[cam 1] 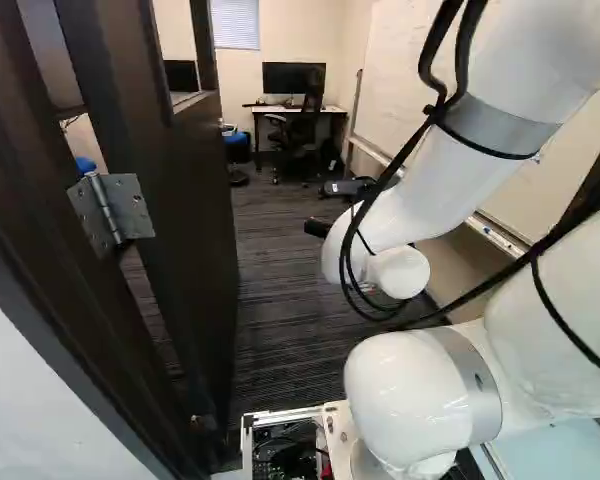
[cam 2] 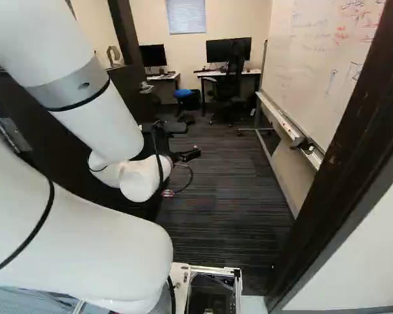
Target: Open the door and move inside
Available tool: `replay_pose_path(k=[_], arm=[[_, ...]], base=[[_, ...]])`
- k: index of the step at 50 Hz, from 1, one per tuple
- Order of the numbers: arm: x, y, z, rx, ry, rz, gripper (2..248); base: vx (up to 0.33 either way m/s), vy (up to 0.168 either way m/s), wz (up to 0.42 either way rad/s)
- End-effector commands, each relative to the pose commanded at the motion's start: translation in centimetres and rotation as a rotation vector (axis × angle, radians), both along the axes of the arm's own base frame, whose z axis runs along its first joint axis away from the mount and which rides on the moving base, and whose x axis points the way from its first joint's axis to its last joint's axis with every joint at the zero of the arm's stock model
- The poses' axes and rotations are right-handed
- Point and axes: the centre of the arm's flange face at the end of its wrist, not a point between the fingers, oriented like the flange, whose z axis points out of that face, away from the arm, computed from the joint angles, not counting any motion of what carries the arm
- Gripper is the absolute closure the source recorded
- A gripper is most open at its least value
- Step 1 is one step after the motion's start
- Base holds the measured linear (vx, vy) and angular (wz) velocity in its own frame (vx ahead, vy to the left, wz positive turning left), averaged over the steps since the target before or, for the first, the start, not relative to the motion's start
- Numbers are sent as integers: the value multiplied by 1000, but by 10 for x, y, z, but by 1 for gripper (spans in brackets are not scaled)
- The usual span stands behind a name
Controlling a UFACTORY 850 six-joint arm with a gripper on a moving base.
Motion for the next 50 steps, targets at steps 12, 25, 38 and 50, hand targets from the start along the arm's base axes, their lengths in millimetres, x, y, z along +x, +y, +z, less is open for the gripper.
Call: replay_pose_path(k=[12,25,38,50], arm=[[0,0,0,0,0,0,3],[0,0,0,0,0,0,3],[0,0,0,0,0,0,3],[0,0,0,0,0,0,3]], base=[[164,7,116],[166,-29,3],[165,-28,-16],[132,2,-11]])
